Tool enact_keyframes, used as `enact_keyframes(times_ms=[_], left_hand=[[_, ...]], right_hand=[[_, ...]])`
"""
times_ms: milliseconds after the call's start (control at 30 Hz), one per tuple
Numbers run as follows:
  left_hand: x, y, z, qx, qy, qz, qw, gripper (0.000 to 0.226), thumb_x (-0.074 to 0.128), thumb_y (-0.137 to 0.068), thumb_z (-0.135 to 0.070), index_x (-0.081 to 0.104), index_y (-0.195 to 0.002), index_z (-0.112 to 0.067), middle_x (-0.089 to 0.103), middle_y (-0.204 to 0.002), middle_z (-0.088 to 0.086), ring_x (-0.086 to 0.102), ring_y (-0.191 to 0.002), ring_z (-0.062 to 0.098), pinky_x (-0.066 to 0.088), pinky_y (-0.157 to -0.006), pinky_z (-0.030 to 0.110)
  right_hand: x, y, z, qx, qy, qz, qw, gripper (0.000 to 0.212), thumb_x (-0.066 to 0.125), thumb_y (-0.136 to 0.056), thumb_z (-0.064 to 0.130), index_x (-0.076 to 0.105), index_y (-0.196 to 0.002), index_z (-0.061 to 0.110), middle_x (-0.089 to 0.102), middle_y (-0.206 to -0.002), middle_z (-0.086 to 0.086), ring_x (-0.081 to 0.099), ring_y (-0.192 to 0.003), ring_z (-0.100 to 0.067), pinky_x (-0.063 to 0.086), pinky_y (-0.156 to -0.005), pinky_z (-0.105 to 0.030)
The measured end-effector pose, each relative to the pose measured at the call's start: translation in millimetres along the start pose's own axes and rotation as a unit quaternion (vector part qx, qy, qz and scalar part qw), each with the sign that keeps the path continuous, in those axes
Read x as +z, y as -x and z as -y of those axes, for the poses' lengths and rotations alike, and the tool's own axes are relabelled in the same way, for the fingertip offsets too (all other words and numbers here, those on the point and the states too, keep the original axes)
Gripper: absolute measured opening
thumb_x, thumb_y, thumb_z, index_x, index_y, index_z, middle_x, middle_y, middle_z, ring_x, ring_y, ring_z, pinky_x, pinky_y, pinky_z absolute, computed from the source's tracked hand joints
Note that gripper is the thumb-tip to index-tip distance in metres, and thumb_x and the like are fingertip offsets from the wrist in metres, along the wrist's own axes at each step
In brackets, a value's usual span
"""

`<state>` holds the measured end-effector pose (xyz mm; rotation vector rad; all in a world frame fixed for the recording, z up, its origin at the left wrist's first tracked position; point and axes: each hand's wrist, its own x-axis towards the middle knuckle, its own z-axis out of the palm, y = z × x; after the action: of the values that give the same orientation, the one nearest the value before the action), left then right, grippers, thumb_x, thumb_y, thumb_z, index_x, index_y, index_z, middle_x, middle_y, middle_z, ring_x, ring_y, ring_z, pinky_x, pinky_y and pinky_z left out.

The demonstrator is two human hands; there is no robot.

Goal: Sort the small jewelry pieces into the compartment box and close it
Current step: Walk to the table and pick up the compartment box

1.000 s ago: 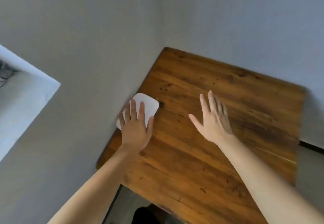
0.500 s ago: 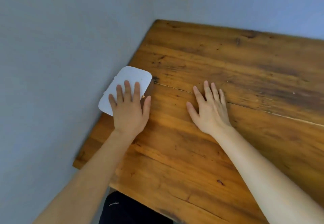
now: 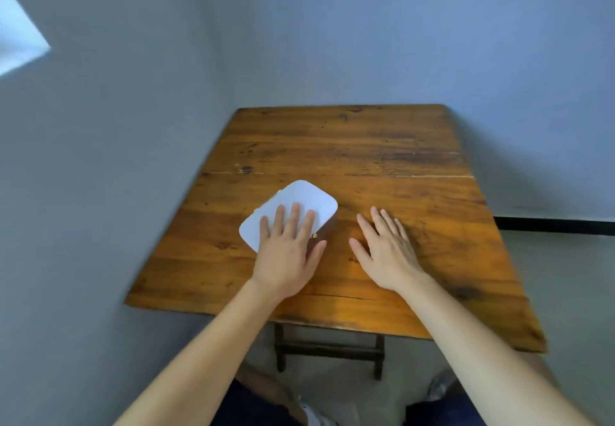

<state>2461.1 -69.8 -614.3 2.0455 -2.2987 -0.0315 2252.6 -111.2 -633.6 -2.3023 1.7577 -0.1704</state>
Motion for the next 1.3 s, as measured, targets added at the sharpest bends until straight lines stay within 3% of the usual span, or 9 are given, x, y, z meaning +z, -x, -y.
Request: enact_keyframes(times_ms=[133,300,467,633,767,967,1167,1300], left_hand=[[-5,20,-8,0.067,0.024,-0.012,0.997,0.067,0.011,-0.097,-0.066,0.009,-0.157,-0.036,0.003,-0.167,-0.002,-0.006,-0.154,0.022,-0.004,-0.123,0.05],[2,32,13,0.02,0.048,-0.025,0.998,0.077,0.006,-0.089,-0.076,0.005,-0.156,-0.04,-0.006,-0.167,-0.004,-0.017,-0.152,0.02,-0.009,-0.123,0.048],[4,26,30,0.009,0.111,-0.059,0.992,0.081,0.009,-0.089,-0.078,0.018,-0.156,-0.034,0.008,-0.166,-0.006,-0.006,-0.154,0.017,-0.009,-0.123,0.042],[3,22,37,0.016,0.137,-0.072,0.988,0.082,0.011,-0.088,-0.079,0.022,-0.155,-0.033,0.015,-0.165,-0.007,0.001,-0.154,0.015,-0.002,-0.125,0.044],[5,23,46,0.037,0.164,-0.103,0.98,0.075,0.02,-0.093,-0.073,0.029,-0.154,-0.031,0.021,-0.164,-0.005,0.008,-0.153,0.016,0.007,-0.125,0.048],[-12,26,49,-0.006,0.307,-0.177,0.935,0.063,0.044,-0.095,-0.059,0.036,-0.151,-0.031,0.03,-0.16,-0.01,0.024,-0.149,0.009,0.026,-0.12,0.042],[-20,33,50,-0.023,0.338,-0.237,0.911,0.075,0.043,-0.091,-0.068,0.013,-0.154,-0.04,0.014,-0.165,-0.013,0.015,-0.15,0.001,0.022,-0.116,0.028],[-16,35,52,-0.041,0.334,-0.264,0.904,0.085,0.048,-0.093,-0.059,-0.006,-0.156,-0.038,-0.007,-0.167,-0.012,0.002,-0.152,0.003,0.016,-0.117,0.029]], right_hand=[[-7,25,1,0.014,-0.046,-0.013,0.999,0.064,0.028,-0.103,0.051,0.006,-0.158,0.025,-0.001,-0.167,-0.002,-0.001,-0.153,-0.021,0.002,-0.12,-0.038],[-11,31,16,-0.037,-0.08,-0.021,0.996,0.07,0.037,-0.103,0.046,0.001,-0.158,0.023,0.0,-0.167,0.003,0.006,-0.153,-0.016,0.008,-0.116,-0.028],[-4,25,24,-0.056,-0.116,-0.021,0.991,0.075,0.039,-0.102,0.048,-0.002,-0.158,0.02,-0.001,-0.167,0.003,0.005,-0.152,-0.013,0.005,-0.113,-0.023],[2,18,29,-0.056,-0.14,-0.027,0.988,0.075,0.041,-0.102,0.046,-0.003,-0.158,0.022,-0.003,-0.166,0.006,0.005,-0.152,-0.012,0.008,-0.113,-0.023],[4,14,36,-0.071,-0.167,-0.052,0.982,0.07,0.039,-0.105,0.031,-0.006,-0.157,0.023,-0.002,-0.166,0.006,0.002,-0.151,-0.007,0.004,-0.113,-0.018],[-10,-5,53,-0.09,-0.21,-0.09,0.969,0.07,0.04,-0.105,0.019,-0.007,-0.156,0.027,-0.005,-0.164,0.01,-0.005,-0.144,0.002,0.004,-0.113,-0.017],[-26,-35,78,-0.105,-0.225,-0.098,0.964,0.069,0.038,-0.106,0.023,-0.009,-0.157,0.028,-0.008,-0.165,0.008,-0.006,-0.147,-0.003,0.002,-0.113,-0.02],[-40,-57,96,-0.118,-0.226,-0.089,0.963,0.069,0.037,-0.106,0.025,-0.009,-0.157,0.029,-0.006,-0.166,0.006,0.001,-0.151,-0.011,0.007,-0.113,-0.024]])
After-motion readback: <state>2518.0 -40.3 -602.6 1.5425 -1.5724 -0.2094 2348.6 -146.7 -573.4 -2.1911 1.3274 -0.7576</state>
